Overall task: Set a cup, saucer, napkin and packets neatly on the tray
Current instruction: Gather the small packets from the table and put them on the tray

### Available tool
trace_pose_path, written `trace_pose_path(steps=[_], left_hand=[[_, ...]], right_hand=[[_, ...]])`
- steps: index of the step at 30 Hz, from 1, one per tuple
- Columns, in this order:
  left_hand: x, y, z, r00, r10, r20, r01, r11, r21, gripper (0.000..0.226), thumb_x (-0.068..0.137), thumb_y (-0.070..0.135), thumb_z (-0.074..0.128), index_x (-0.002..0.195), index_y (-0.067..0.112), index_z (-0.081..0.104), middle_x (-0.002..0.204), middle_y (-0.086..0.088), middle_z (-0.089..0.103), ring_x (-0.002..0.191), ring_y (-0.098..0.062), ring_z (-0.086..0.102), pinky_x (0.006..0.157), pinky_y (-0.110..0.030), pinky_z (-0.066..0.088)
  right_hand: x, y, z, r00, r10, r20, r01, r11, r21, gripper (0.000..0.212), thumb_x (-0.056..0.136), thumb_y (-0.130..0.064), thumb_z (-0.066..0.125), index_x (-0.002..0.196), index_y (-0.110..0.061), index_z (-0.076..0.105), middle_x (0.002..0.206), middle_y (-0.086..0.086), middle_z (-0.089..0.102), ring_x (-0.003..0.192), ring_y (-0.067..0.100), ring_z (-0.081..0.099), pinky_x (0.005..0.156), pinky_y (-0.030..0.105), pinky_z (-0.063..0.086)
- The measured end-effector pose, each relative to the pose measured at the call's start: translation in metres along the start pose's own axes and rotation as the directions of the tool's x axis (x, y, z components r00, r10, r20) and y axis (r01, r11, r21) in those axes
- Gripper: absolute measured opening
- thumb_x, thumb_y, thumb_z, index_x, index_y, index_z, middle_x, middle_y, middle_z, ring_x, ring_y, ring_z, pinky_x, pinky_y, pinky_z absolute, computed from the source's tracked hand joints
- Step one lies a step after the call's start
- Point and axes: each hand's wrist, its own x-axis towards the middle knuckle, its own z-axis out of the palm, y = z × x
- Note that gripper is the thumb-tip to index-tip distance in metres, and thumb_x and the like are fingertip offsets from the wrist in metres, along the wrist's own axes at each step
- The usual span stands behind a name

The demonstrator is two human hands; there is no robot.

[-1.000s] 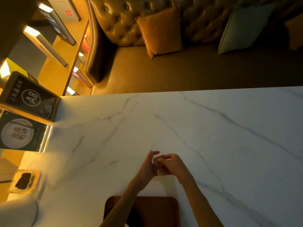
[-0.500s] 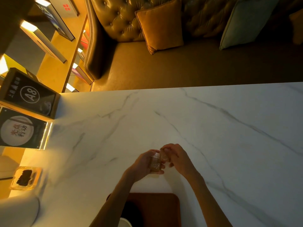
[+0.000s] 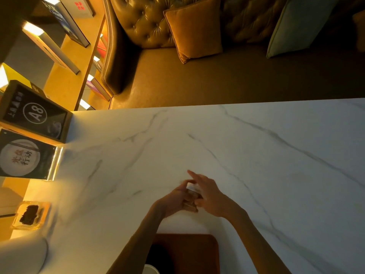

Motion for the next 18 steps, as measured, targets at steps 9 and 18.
trace_pose_path(steps=[9, 18], left_hand=[[0.033, 0.01, 0.007, 0.983, 0.158, -0.091, -0.058, 0.745, 0.665, 0.103, 0.084, -0.011, 0.058, 0.147, 0.041, -0.006, 0.107, 0.001, 0.052, 0.093, -0.018, 0.059, 0.067, -0.028, 0.057], [0.062, -0.02, -0.009, 0.685, 0.666, -0.297, -0.113, 0.499, 0.859, 0.018, 0.092, 0.018, 0.063, 0.109, 0.021, 0.068, 0.11, 0.005, 0.07, 0.107, -0.013, 0.057, 0.091, -0.027, 0.051]], right_hand=[[0.018, 0.011, 0.018, 0.914, 0.158, -0.372, -0.098, 0.98, 0.175, 0.017, 0.094, -0.027, 0.056, 0.107, -0.019, 0.063, 0.096, 0.0, 0.072, 0.088, 0.012, 0.068, 0.08, 0.018, 0.054], [0.036, 0.037, 0.032, 0.798, 0.265, -0.542, -0.085, 0.939, 0.333, 0.01, 0.088, -0.016, 0.065, 0.097, -0.023, 0.065, 0.091, -0.009, 0.067, 0.083, 0.007, 0.063, 0.075, 0.016, 0.054]])
